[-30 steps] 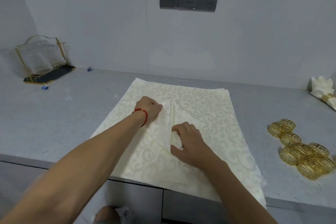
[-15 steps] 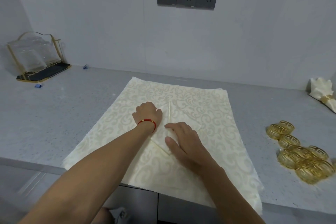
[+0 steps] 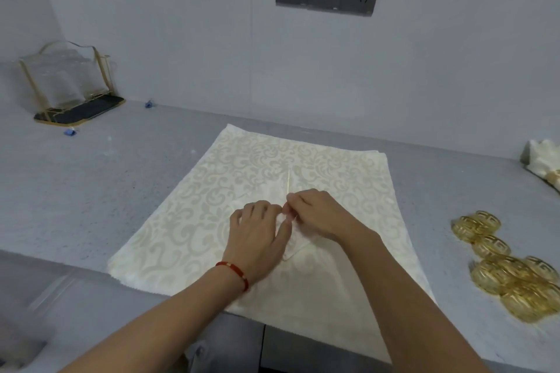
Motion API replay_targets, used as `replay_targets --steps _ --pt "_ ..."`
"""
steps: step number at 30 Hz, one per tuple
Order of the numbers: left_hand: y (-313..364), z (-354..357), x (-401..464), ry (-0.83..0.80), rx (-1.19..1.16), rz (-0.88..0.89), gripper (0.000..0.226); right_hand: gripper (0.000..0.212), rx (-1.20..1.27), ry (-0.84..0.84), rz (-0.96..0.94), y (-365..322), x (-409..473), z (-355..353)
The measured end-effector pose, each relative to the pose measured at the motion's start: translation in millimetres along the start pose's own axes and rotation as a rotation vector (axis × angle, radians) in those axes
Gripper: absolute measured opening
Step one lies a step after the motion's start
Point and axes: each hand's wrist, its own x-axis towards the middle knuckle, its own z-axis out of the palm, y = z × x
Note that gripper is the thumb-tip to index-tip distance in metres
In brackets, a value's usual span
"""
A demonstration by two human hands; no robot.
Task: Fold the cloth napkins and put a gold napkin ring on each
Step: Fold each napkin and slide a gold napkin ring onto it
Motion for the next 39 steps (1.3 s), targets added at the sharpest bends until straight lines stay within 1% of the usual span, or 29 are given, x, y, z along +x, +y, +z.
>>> replay_targets --steps 2,4,5,6,7,9,10,13,15,17,20,22,24,25,27,29,31,34,37,39 --pt "1 4 0 -0.001 0.108 0.034 0.046 0.034 -0.052 0.047 0.006 -1 29 -7" --pt "1 7 1 -0.019 0.186 0.06 0.044 0.028 -0.178 0.161 -0.05 2 58 -5" --pt "1 7 2 -0.023 0.199 0.063 0.043 0.03 -0.25 0.194 -0.069 4 70 -3" --pt "1 6 2 -0.023 0.198 0.066 0.042 0.035 -0.313 0.184 -0.078 7 80 -2" --pt "2 5 1 -0.022 0.191 0.068 0.042 0.039 -0.353 0.139 -0.076 10 87 -1" --pt "3 1 2 -0.023 0.155 0.074 0.044 0.04 -0.404 0.049 -0.083 18 96 1" --pt "3 0 2 -0.016 0.117 0.071 0.045 0.039 -0.433 0.048 -0.097 22 96 1" --pt "1 -6 2 0.068 0.005 0.096 0.042 0.036 -0.535 0.132 -0.088 27 88 -6" --pt "-2 -7 2 0.129 -0.017 0.126 0.036 0.031 -0.651 0.177 -0.015 30 71 -21" --pt "-4 -9 1 0.162 -0.011 0.095 0.026 0.02 -0.676 0.232 0.161 36 46 -35" --pt "-5 -7 2 0.198 0.024 0.057 0.012 0.012 -0.591 0.236 0.393 49 -3 -50" --pt "-6 -3 4 0.204 0.032 0.078 0.014 0.017 -0.386 0.194 0.454 55 -35 -61" --pt "-10 0 6 0.207 -0.014 0.111 0.016 0.026 -0.115 0.164 0.462 60 -58 -72" --pt "-11 1 7 0.197 -0.047 0.12 0.017 0.027 0.019 0.184 0.45 65 -66 -76" --pt "-12 2 7 0.157 -0.109 0.121 0.017 0.019 0.239 0.248 0.37 77 -77 -81" --pt "-11 2 6 0.139 -0.136 0.114 0.019 0.014 0.364 0.224 0.281 88 -86 -78" --pt "-9 1 5 0.132 -0.148 0.111 0.02 0.014 0.367 0.208 0.23 95 -88 -69" --pt "-9 1 4 0.143 -0.165 0.116 0.021 0.012 0.29 0.318 0.196 95 -87 -58" --pt "-10 2 4 0.153 -0.17 0.11 0.019 0.005 0.334 0.399 0.175 97 -83 -52" --pt "-9 3 4 0.16 -0.169 0.111 0.019 0.005 0.322 0.439 0.161 99 -80 -50"
